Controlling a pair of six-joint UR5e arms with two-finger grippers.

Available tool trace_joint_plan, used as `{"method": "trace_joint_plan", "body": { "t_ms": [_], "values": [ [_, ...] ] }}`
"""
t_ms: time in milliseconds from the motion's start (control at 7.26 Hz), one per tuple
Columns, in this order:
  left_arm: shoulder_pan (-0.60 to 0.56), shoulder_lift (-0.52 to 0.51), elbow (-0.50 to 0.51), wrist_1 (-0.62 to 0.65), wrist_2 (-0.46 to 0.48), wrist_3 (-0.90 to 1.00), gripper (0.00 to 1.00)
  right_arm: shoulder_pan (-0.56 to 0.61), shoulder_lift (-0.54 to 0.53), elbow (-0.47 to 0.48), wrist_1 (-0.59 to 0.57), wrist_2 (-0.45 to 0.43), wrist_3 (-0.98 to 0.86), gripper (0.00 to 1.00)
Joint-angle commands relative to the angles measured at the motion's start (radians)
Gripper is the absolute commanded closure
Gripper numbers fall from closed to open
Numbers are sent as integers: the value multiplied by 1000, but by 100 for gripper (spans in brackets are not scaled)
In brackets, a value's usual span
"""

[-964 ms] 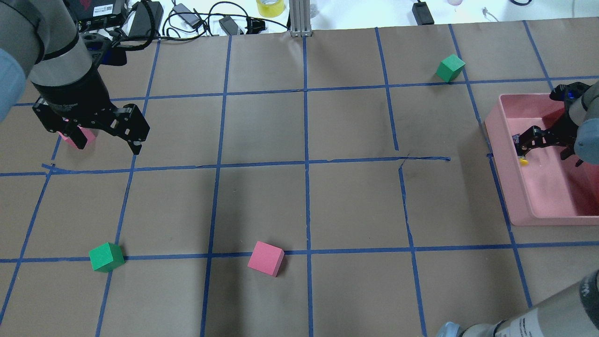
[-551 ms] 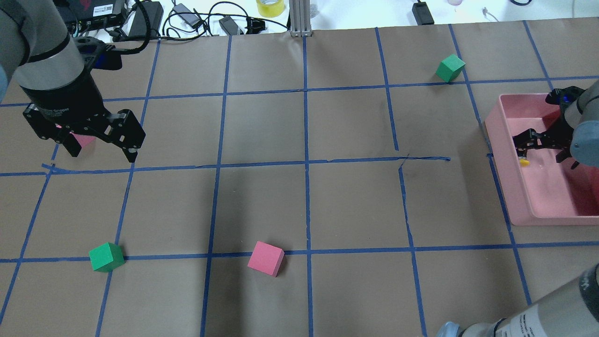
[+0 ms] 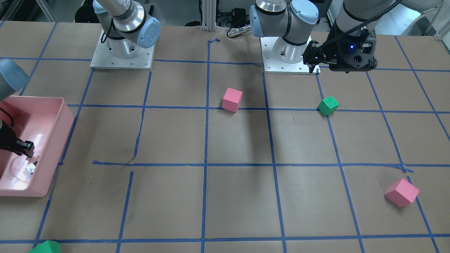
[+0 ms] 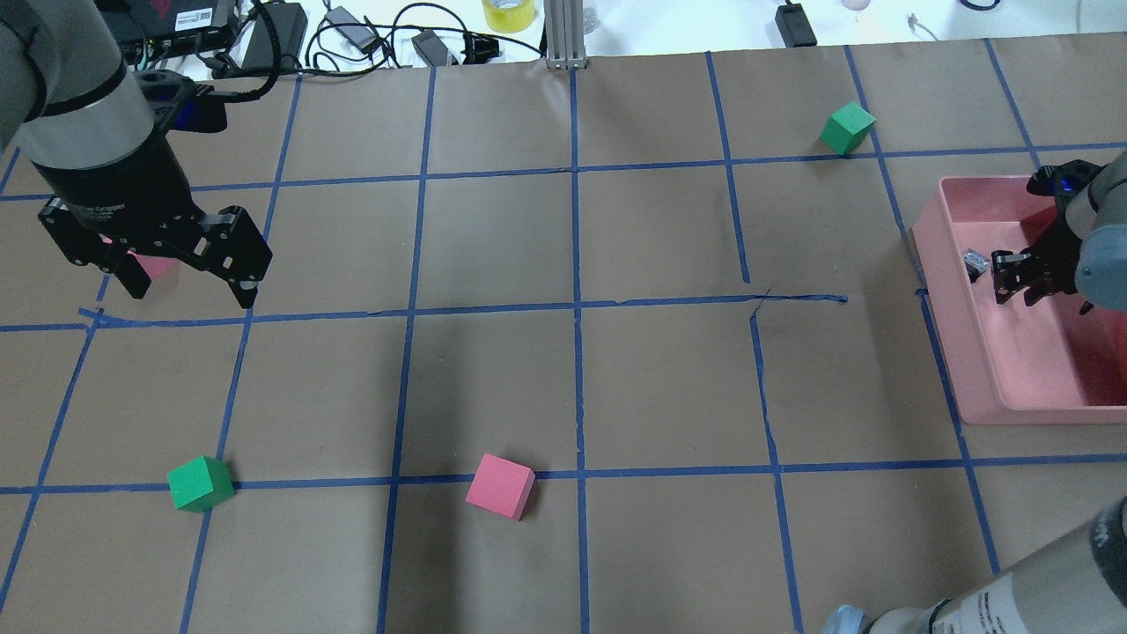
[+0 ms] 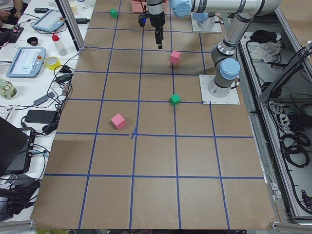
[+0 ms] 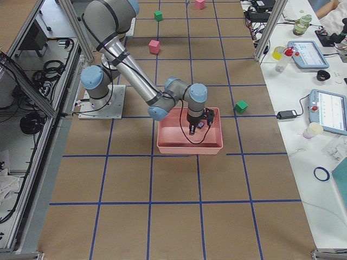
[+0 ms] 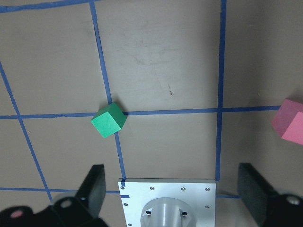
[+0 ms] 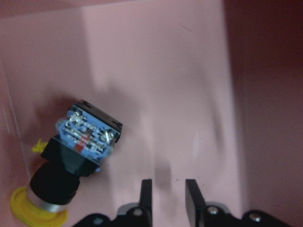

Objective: Align button upright

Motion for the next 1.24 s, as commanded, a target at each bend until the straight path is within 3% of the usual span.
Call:
{"method": "trace_joint_plan", "body": {
  "t_ms": [0,413,551,689,827,1102],
  "values": [
    [3,3,10,13,-1,0,0,0,-36,-59,16,1,-70,100],
    [0,7,18,25,-24,1,0,2,-104,-74,90,17,-117,100],
    [2,12,48,30,-100,13,0,2,-104,-70,88,26,-125,100],
    [2,9,59,45,-129,2,0,2,-81,-62,64,64,-125,16],
    [0,-3,53,144,-133,-3,0,0,-50,-73,50,193,-125,0],
    [0,-6,42,162,-133,-3,0,0,-3,-70,-4,190,-41,0]
  ]
}}
